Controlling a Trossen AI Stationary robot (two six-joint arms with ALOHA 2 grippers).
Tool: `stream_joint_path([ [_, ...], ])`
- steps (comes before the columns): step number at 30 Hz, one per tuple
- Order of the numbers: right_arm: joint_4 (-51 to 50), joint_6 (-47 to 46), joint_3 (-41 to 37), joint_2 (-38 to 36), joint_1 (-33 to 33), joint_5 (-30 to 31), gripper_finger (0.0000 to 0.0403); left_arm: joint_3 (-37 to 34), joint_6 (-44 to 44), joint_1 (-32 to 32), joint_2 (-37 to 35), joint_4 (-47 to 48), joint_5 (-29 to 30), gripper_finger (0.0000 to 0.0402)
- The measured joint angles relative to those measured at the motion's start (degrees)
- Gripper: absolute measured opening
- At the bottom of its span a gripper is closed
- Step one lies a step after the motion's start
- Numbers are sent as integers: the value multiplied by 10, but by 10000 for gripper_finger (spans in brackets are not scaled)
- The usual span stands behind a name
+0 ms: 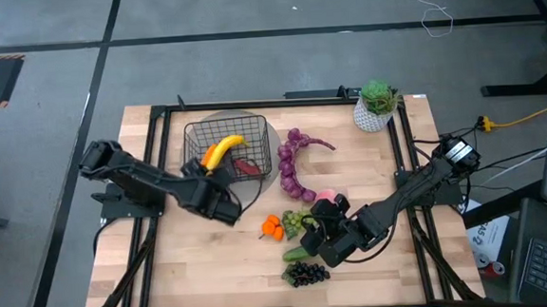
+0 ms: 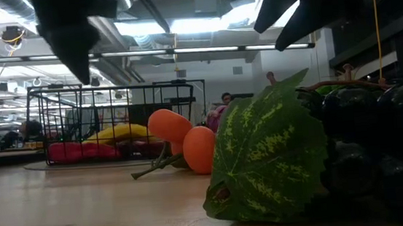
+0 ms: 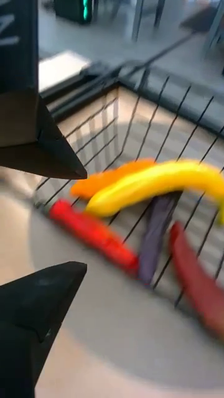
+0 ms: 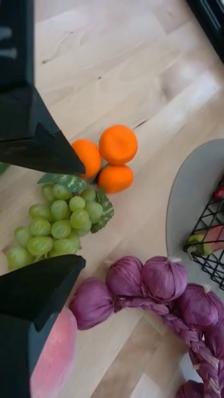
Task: Build produce basket
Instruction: Put the cucumber into the wire basket
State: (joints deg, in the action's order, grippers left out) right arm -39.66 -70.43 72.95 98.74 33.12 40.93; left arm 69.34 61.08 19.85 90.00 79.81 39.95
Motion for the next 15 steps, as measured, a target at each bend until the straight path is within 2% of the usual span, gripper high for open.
stream_joint_path([
  [5, 13, 0, 0, 0, 0, 0, 221, 0, 46, 62, 0, 0, -28, 225],
  [15, 64, 0, 0, 0, 0, 0, 221, 0, 45, 167, 0, -4, -30, 225],
])
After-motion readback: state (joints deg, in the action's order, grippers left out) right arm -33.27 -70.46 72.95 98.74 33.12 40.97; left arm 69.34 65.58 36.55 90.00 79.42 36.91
